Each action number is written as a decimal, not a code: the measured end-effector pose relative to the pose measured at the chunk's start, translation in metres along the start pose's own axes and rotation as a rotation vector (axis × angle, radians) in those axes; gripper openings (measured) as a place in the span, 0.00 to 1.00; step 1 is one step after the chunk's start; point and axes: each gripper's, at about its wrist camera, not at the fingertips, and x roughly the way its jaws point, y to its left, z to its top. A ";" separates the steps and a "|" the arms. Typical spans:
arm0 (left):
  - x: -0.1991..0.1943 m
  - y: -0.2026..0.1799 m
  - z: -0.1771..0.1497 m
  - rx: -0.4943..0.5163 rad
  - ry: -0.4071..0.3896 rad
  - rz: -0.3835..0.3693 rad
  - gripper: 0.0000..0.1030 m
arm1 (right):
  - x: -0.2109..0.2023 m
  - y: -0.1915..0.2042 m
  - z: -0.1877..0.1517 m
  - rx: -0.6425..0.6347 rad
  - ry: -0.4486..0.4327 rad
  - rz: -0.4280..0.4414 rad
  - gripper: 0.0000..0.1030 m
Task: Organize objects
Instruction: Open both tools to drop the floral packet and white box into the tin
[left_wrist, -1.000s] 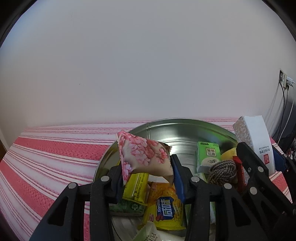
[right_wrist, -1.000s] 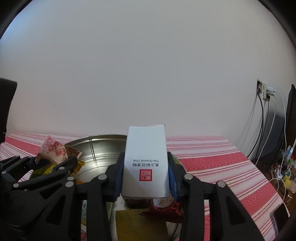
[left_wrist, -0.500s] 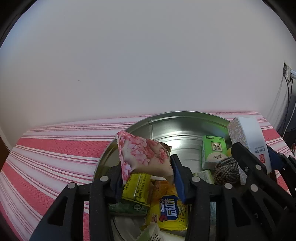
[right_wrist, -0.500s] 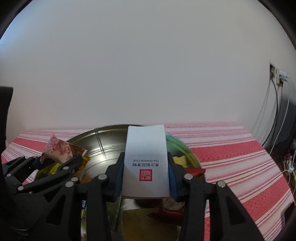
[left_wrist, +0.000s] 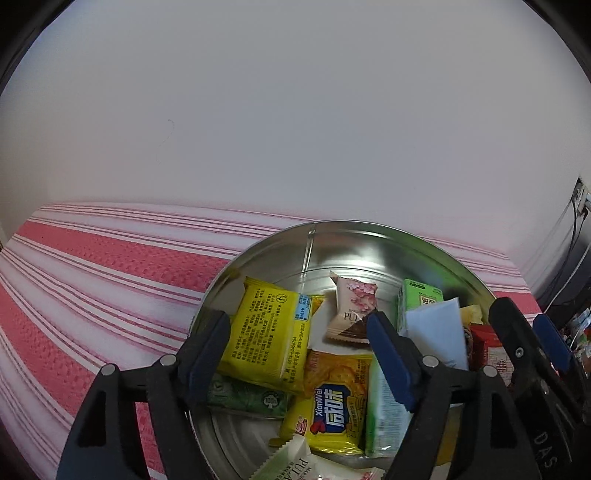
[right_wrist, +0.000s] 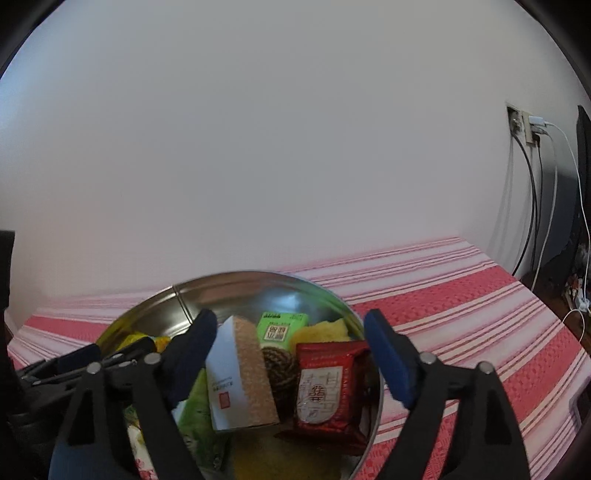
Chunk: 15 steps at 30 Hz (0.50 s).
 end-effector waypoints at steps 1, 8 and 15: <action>0.000 0.000 0.000 0.002 -0.001 0.003 0.76 | 0.001 -0.001 0.001 0.002 -0.001 -0.001 0.83; 0.003 0.006 0.001 -0.014 0.006 0.000 0.76 | -0.004 0.000 0.001 0.014 -0.015 -0.010 0.92; -0.005 0.002 -0.001 0.009 -0.029 -0.012 0.77 | -0.014 -0.002 -0.003 0.017 -0.051 -0.027 1.00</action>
